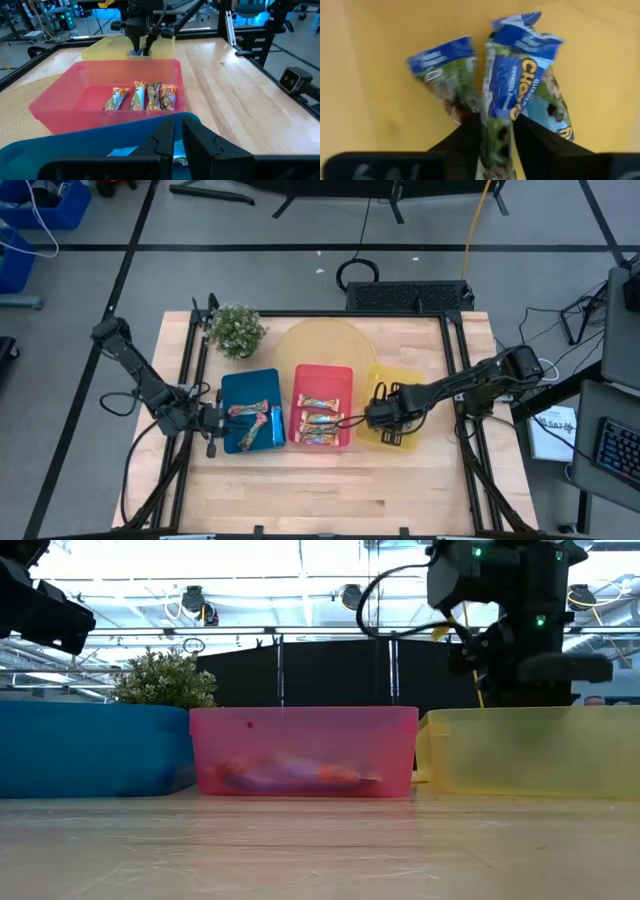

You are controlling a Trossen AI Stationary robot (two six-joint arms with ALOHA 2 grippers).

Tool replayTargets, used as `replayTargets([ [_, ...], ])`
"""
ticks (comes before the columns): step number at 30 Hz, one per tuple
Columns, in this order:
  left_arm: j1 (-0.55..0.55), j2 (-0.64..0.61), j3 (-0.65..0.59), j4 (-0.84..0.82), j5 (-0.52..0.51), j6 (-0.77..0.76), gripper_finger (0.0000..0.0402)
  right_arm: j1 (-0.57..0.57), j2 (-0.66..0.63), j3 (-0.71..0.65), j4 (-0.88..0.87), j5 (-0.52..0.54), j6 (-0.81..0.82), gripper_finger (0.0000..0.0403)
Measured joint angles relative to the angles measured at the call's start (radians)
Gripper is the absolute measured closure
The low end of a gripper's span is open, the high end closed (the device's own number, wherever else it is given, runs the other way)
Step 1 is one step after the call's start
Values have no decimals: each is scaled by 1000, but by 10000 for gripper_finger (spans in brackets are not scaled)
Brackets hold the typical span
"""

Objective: Pick and place Granola Bars by type
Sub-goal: Put the blue granola bar into the yellow bin, then return to Home Position

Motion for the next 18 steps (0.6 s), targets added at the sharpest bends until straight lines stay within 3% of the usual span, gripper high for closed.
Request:
replayTargets([
  [9, 0, 0, 0, -14, -26, 26, 357, 0, -73, 1, 33, 1, 0, 225],
  [14, 12, 0, 0, -23, -145, 23, 357, 0, -116, 2, 19, 1, -5, 223],
  [18, 26, 0, 0, -22, -159, 58, 361, 13, -164, 2, 46, 7, -40, 235],
])
